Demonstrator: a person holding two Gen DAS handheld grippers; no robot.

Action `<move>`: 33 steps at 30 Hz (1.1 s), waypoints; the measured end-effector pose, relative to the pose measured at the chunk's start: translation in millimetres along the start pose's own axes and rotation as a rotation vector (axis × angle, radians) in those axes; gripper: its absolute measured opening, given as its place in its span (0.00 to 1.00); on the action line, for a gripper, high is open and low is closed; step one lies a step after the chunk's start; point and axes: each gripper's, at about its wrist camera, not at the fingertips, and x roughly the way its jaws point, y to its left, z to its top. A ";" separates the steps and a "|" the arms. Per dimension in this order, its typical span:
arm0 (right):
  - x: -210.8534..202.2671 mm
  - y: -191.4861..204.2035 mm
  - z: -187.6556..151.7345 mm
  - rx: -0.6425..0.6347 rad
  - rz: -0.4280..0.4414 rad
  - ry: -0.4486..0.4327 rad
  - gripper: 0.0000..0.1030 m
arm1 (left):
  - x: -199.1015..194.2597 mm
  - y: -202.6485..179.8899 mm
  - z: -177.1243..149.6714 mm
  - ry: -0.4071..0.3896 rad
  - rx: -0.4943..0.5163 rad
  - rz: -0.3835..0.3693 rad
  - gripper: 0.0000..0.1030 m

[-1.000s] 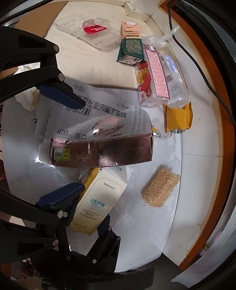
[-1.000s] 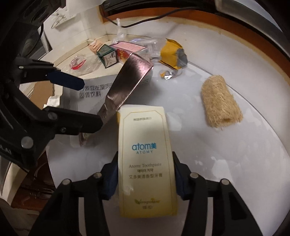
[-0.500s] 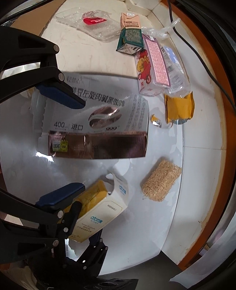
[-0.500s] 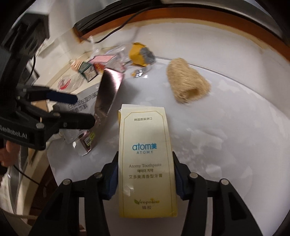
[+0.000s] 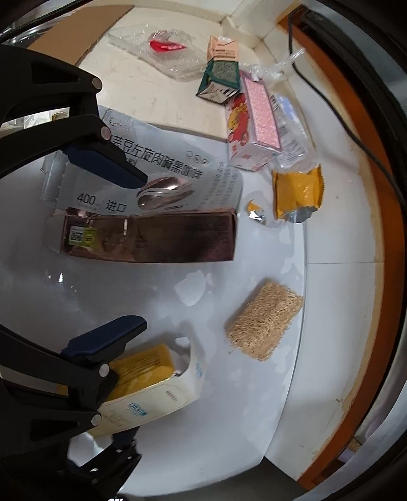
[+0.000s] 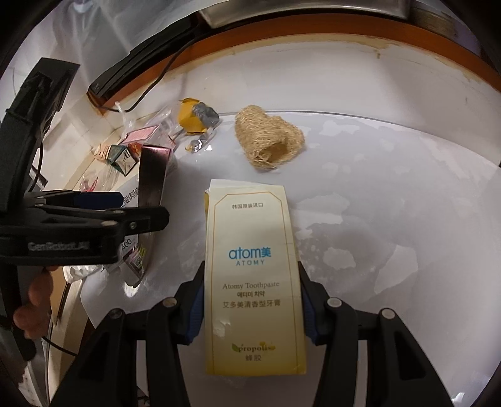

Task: Collect trash
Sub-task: 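Grasp the yellow toothpaste box with the right tool while the left tool grasps the coffee packet, then carry both held packages down over the floor trash bin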

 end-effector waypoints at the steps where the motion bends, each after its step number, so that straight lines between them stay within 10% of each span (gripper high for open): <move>1: -0.5 0.0 -0.8 0.002 -0.001 -0.003 0.49 | 0.9 -3.2 0.8 -0.006 0.003 0.018 0.80; 11: -0.6 0.8 -1.1 0.008 -0.008 -0.017 0.49 | 20.3 -4.0 7.9 -0.029 -0.045 0.159 0.77; 15: -0.3 1.8 -1.3 0.003 -0.014 -0.021 0.49 | 26.7 4.9 9.7 -0.013 -0.079 0.161 0.39; 33: -9.5 4.9 -10.3 0.013 0.003 -0.044 0.49 | -10.0 19.4 -9.2 -0.103 -0.117 0.099 0.30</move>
